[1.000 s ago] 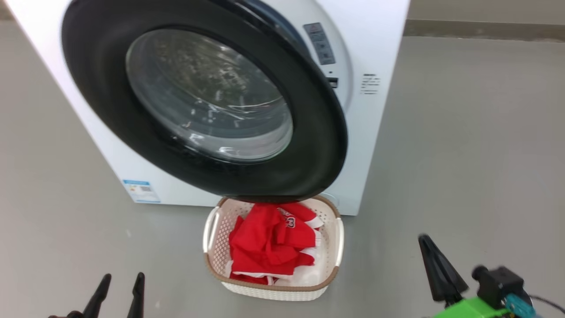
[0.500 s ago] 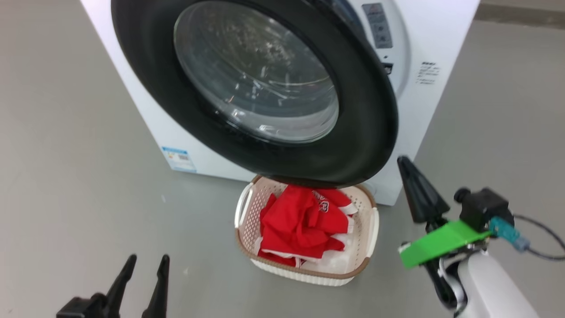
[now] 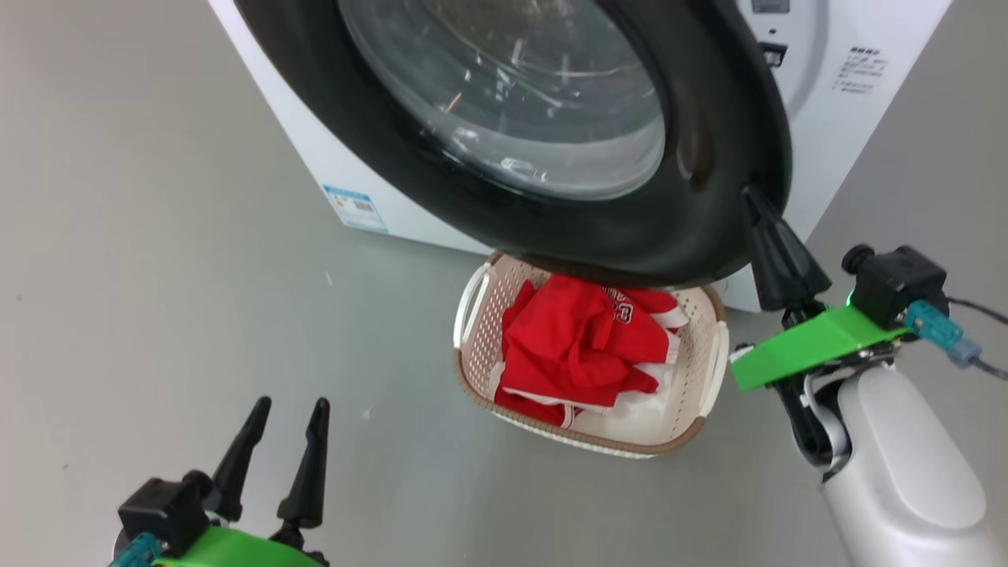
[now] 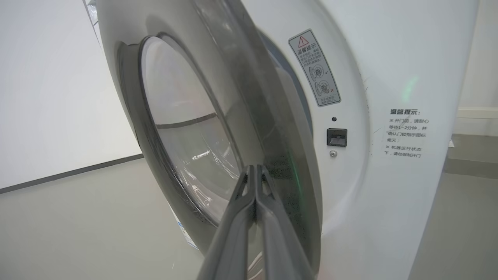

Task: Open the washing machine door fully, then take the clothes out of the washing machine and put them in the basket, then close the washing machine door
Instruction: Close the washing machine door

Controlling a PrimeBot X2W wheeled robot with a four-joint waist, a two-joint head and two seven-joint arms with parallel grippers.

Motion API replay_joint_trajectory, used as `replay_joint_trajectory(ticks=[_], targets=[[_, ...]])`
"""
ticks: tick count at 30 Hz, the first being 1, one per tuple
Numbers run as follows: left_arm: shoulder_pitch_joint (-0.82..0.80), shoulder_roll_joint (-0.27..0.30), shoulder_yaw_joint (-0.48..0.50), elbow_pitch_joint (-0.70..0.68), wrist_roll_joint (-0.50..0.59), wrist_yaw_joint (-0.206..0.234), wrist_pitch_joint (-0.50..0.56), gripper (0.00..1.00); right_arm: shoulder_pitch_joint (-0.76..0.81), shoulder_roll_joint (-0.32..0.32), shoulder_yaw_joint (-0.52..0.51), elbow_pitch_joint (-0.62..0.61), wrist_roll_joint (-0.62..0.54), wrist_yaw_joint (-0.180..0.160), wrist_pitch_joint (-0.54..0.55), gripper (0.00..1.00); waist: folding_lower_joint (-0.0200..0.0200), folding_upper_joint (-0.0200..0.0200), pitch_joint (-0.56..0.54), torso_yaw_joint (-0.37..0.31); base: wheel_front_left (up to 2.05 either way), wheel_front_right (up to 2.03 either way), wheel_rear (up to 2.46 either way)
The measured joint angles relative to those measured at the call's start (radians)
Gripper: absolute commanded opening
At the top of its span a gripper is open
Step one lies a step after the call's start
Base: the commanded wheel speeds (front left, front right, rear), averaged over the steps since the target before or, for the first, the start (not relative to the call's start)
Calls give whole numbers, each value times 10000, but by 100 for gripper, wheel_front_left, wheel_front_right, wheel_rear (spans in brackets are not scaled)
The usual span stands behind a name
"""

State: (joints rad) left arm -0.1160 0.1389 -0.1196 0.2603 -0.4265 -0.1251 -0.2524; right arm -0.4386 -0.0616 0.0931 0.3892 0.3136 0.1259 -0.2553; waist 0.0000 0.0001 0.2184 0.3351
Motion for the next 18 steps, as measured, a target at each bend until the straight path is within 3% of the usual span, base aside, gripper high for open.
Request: replay_joint_trajectory(ticks=[18], targets=[[-1297,-224,-631,-113,-343,0,0,100,-2176,-466,-1058,309,-393,21,-2,0,0,0,1550,497,0,0,0]])
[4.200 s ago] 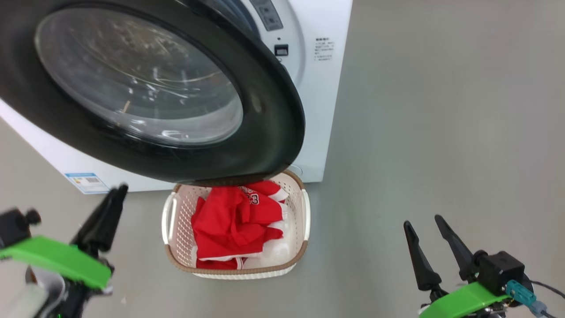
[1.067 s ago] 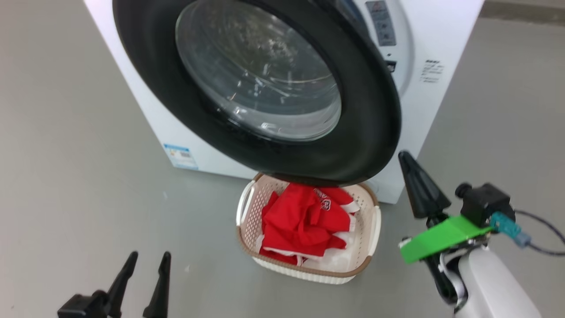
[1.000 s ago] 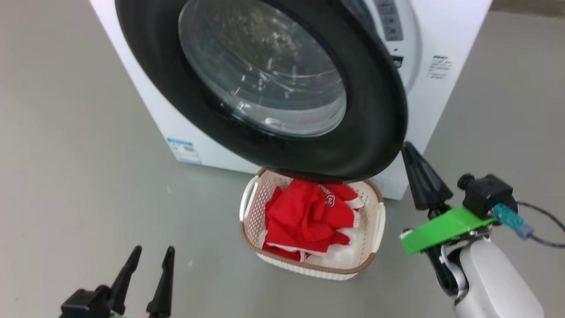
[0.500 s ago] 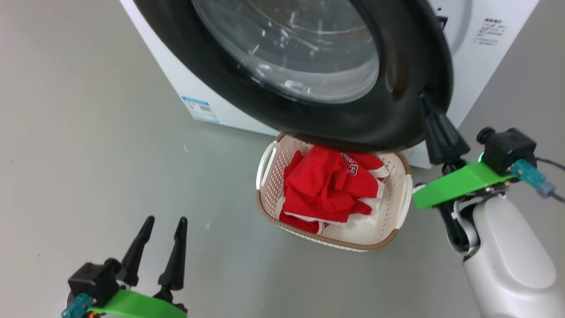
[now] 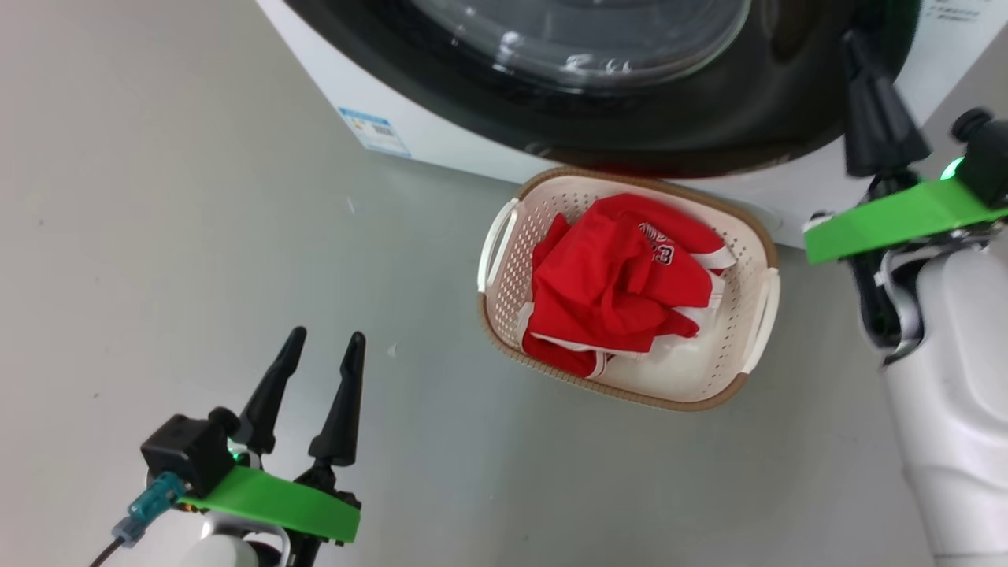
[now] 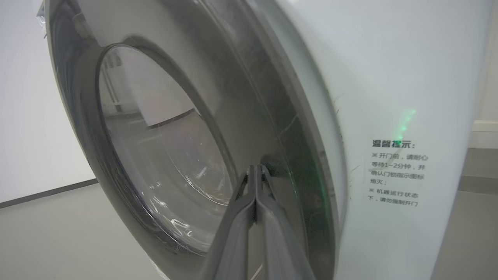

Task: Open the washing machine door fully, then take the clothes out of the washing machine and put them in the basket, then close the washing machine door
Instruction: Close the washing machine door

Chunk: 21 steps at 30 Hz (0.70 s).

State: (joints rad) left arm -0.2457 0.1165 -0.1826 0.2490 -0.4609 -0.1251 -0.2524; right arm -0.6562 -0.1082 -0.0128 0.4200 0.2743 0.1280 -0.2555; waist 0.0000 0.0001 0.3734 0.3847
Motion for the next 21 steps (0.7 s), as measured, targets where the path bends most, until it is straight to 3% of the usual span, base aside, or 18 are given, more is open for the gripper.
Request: replay_joint_trajectory(ticks=[10,19,21], targets=[[-405,-92,-153,-50,-75,0,0,100,-806,40,-571,-148,-422,140,-13,0,0,0,639,304,0,0,0],[-468,-54,-132,150,-115,0,0,100,-677,0,-192,-69,-449,63,-12,0,0,0,370,163,0,0,0],[-460,-15,-113,182,-115,0,0,100,-357,8,-33,-67,-385,38,-12,11,0,0,235,93,0,0,0]])
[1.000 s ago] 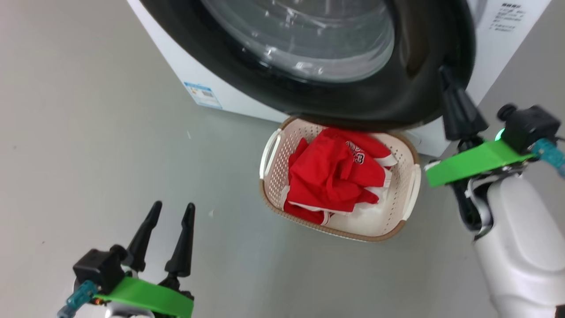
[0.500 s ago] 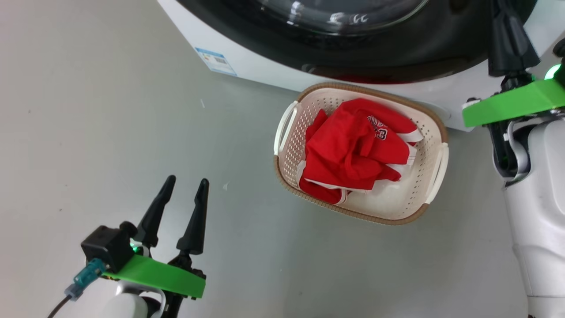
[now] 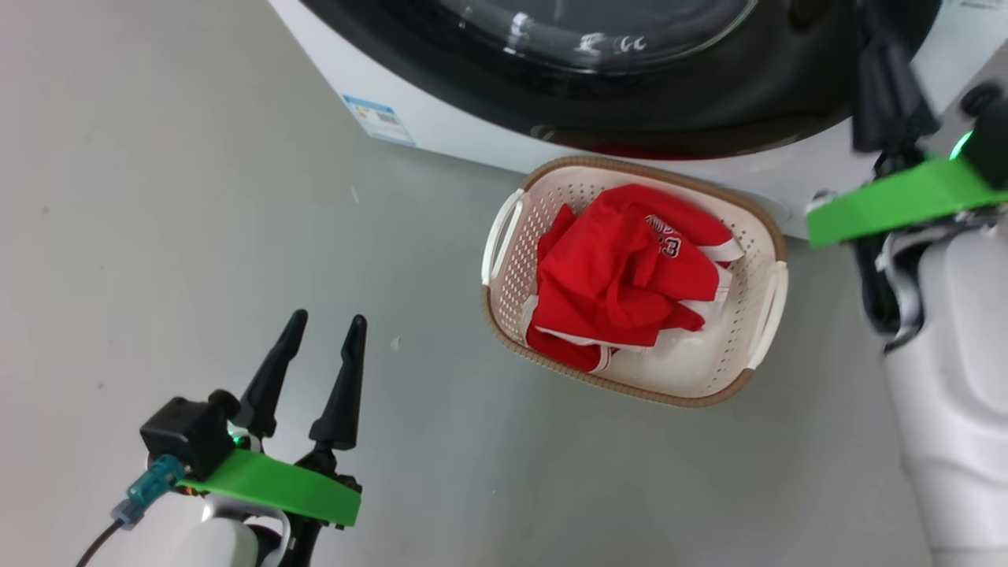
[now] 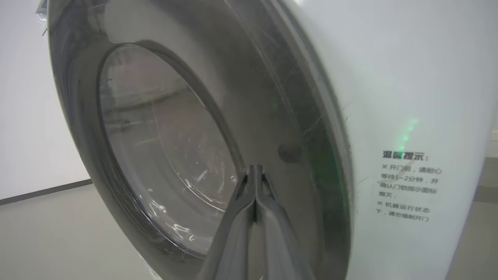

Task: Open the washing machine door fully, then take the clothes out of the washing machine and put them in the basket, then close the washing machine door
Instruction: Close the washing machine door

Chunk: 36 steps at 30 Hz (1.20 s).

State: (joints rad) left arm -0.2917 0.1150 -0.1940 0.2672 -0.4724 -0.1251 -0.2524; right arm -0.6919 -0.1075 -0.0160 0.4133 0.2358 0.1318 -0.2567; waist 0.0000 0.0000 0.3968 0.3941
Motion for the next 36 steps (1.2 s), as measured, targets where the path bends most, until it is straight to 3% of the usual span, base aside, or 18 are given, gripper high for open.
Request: replay_joint_trajectory(ticks=[1,2,3,4,5,21,36], targets=[[7,33,0,8,0,0,0,100,208,29,65,0,54,0,0,20,0,0,-71,-39,0,0,0],[12,63,6,25,0,0,0,100,436,59,167,2,104,0,2,36,0,0,-147,-81,0,0,0],[25,100,21,46,0,0,0,100,659,86,253,2,107,0,2,72,0,0,-222,-125,0,0,0],[25,100,21,46,0,0,0,100,659,86,253,2,107,0,2,72,0,0,-222,-125,0,0,0],[61,144,46,56,2,0,0,100,879,121,326,4,113,0,2,100,0,0,-301,-175,0,0,0],[1007,903,309,247,17,0,0,100,3638,454,734,-403,255,0,4,100,0,0,-1588,-1234,0,0,0],[1867,1250,541,309,79,0,0,100,5877,562,604,-886,725,0,12,100,0,0,-2640,-2507,0,0,0]])
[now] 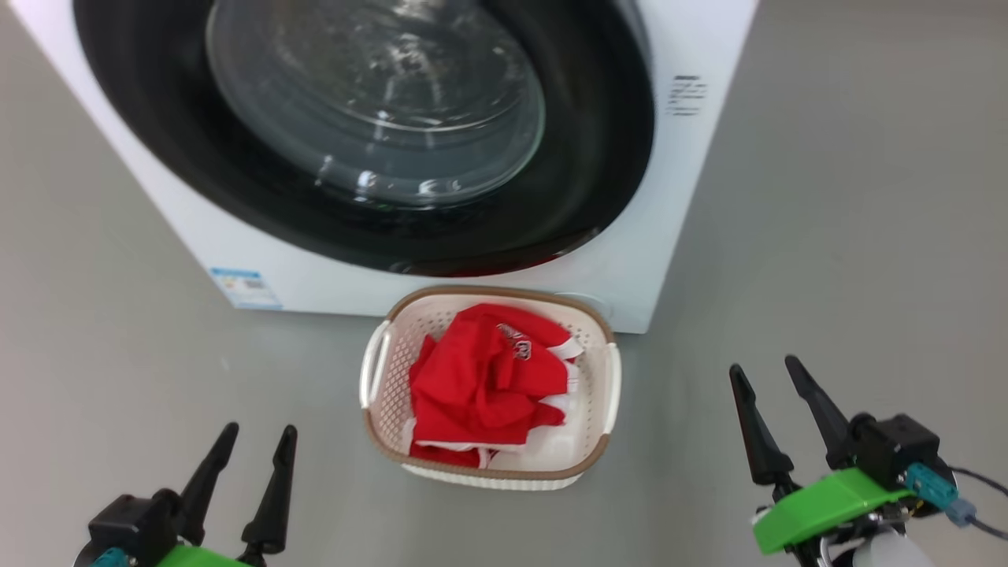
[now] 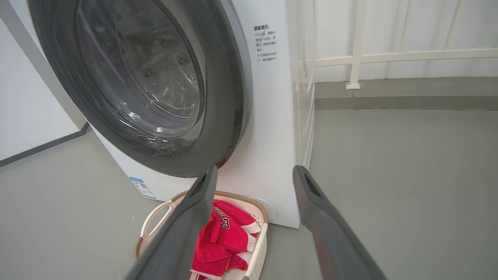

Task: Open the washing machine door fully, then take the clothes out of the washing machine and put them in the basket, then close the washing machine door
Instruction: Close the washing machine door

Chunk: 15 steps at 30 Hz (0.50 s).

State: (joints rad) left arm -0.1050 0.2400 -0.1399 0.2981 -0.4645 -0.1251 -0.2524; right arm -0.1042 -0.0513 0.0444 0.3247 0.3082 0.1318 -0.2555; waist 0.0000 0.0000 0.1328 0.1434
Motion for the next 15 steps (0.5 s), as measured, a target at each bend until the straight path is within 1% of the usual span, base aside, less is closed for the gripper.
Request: replay_joint_trajectory(ticks=[15], targets=[[710,123,539,6,182,0,0,100,1166,58,-232,-353,40,0,2,100,0,0,-654,-1015,0,0,0]])
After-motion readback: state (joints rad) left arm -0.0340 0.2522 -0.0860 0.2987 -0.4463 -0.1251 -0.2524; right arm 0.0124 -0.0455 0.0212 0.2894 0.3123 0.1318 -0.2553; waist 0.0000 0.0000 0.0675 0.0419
